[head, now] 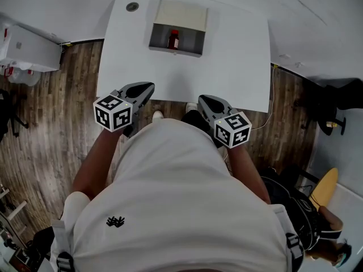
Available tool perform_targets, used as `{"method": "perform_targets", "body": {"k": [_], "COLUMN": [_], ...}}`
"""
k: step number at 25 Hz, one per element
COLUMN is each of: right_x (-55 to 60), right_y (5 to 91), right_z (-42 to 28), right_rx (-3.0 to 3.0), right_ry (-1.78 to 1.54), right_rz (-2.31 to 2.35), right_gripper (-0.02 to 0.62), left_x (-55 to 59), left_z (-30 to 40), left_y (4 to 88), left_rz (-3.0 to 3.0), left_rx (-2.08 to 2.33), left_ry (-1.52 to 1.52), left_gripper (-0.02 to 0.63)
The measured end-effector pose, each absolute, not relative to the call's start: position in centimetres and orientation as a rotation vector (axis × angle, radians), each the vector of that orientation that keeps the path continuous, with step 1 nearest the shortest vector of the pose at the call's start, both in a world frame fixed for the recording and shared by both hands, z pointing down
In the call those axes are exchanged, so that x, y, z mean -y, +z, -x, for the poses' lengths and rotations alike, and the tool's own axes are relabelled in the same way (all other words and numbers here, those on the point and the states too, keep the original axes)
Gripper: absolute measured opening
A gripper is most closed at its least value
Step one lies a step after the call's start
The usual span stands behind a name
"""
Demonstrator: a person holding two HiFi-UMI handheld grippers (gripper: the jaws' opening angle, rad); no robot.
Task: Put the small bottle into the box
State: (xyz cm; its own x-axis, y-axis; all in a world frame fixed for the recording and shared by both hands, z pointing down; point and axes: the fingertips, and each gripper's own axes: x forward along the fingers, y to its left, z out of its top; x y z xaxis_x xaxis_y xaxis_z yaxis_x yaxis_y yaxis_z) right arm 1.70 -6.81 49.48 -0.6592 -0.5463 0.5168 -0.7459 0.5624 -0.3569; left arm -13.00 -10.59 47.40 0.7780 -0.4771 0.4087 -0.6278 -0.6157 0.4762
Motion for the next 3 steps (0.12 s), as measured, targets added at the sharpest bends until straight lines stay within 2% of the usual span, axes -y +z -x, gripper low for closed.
{"method": "perform_targets", "body": {"k": [3], "right_x": [7.9], "right_y": [49.7], "right_z": [-3.6], "right_rx": [2.446], "right_ry": [0.811], "right_rz": [-1.052], "right_gripper": [0.005], "left_x": [12.2], "left_z": [11.6], "left_y": [47.7], "left_rz": [-2.337], "left_rx": [0.842], "left_ry": [0.333], "left_gripper": [0.006]}}
